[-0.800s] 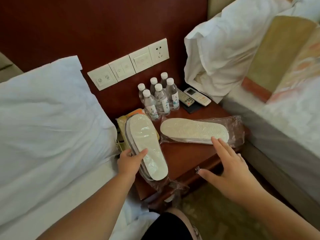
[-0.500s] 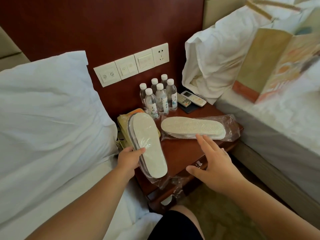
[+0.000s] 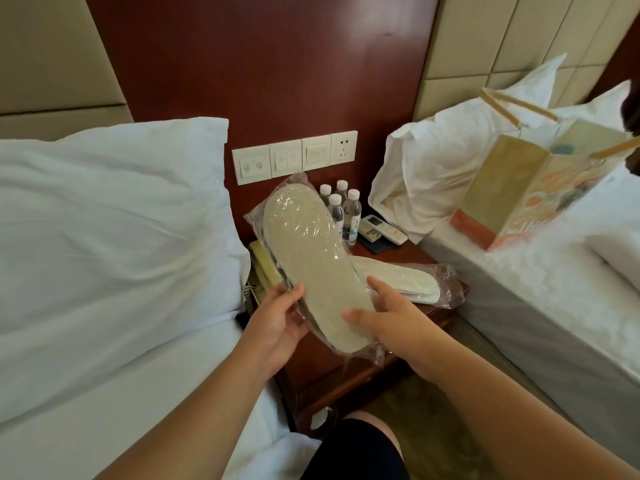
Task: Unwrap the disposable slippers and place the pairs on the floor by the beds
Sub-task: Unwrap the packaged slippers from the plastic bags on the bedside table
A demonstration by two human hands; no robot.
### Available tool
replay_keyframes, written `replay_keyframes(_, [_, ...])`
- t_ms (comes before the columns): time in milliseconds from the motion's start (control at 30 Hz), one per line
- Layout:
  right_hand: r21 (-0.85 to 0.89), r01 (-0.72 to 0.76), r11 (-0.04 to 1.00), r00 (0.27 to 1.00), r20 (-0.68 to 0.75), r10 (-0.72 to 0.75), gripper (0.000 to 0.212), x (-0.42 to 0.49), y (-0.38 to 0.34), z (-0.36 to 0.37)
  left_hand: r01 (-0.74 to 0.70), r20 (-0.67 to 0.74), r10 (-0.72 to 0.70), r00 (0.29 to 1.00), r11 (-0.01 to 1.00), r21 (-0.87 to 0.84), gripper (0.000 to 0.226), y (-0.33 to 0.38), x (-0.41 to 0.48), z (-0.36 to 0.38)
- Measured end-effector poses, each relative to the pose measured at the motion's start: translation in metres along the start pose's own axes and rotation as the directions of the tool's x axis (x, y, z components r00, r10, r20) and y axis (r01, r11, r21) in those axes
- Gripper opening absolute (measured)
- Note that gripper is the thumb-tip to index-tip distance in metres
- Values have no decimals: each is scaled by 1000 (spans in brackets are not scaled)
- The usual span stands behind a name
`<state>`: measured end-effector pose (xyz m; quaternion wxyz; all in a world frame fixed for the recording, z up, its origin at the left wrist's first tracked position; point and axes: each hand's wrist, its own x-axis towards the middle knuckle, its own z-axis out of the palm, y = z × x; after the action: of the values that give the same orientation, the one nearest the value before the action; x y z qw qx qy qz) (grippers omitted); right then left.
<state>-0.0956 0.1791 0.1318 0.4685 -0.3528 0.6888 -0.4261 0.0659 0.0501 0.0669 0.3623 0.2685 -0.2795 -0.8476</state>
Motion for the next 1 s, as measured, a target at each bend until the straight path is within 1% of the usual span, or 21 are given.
replay_keyframes(33, [30, 29, 999, 1000, -1, -29, 81, -3, -2, 5, 8, 44, -7, 999, 1000, -15, 39, 0, -6, 5])
replay_keyframes(100, [-5, 109, 994, 992, -64, -109, 58, -13, -8, 13, 21, 115, -19, 993, 1000, -20, 44, 0, -17, 13])
replay_keyframes(133, [-26, 154, 988, 983, -99, -156, 51, -18, -11, 18, 23, 141, -22, 990, 1000, -6, 47, 2, -22, 17])
replay_keyframes(200, [-46, 236, 971, 957, -161, -240, 45, -30, -16, 23, 19, 186, -21, 982, 1000, 14, 51, 4, -30, 26])
replay_keyframes(267, [-86, 292, 953, 927, -220, -304, 44, -44, -20, 28, 9, 203, -11, 979, 1000, 13, 56, 5, -35, 37])
replay_keyframes(300, [-142, 317, 938, 906, -248, -344, 45, -51, -22, 30, 3, 218, -6, 976, 1000, 14, 59, 4, -38, 43])
replay_keyframes(333, [-236, 338, 911, 877, -271, -396, 48, -57, -24, 31, 2, 241, -3, 971, 1000, 5, 62, 3, -40, 50])
replay_keyframes(400, [-425, 378, 822, 821, -257, -510, 60, -69, -26, 34, 27, 285, -11, 959, 998, -49, 67, 2, -47, 61])
replay_keyframes(433, [-451, 415, 790, 807, -219, -549, 68, -76, -28, 35, 61, 313, -30, 949, 994, -89, 70, 2, -49, 65])
replay_keyframes(467, [-432, 453, 780, 805, -177, -566, 74, -83, -30, 35, 105, 348, -55, 936, 986, -128, 74, 3, -52, 68])
replay_keyframes(500, [-390, 496, 776, 800, -142, -583, 75, -91, -32, 34, 141, 379, -72, 923, 977, -159, 78, 4, -54, 70])
replay_keyframes(533, [-340, 538, 771, 788, -120, -603, 73, -98, -34, 32, 157, 395, -73, 916, 970, -184, 80, 6, -56, 72])
replay_keyframes(600, [-262, 589, 764, 767, -113, -631, 67, -108, -39, 25, 160, 382, -57, 923, 956, -244, 80, 9, -57, 73])
replay_keyframes(667, [-238, 586, 774, 771, -128, -624, 63, -113, -43, 15, 194, 353, -73, 933, 927, -322, 78, 11, -58, 73])
replay_keyframes(700, [-265, 575, 774, 771, -141, -621, 63, -114, -45, 10, 214, 343, -88, 935, 912, -349, 77, 11, -59, 73])
replay_keyframes(767, [-377, 533, 757, 767, -163, -621, 67, -115, -48, 3, 244, 348, -113, 931, 901, -359, 81, 9, -61, 75])
replay_keyframes(833, [-510, 468, 722, 762, -180, -622, 69, -116, -51, -1, 273, 410, -121, 904, 901, -337, 84, 7, -65, 78])
replay_keyframes(900, [-636, 414, 651, 733, -192, -653, 57, -116, -53, -1, 275, 443, -126, 888, 917, -289, 82, 5, -68, 81])
replay_keyframes(967, [-705, 397, 588, 680, -204, -704, 35, -115, -54, 1, 267, 433, -137, 891, 929, -256, 79, 3, -70, 83])
replay_keyframes(1000, [-708, 393, 587, 650, -238, -722, 24, -115, -54, 1, 269, 430, -142, 892, 930, -250, 76, 3, -70, 83])
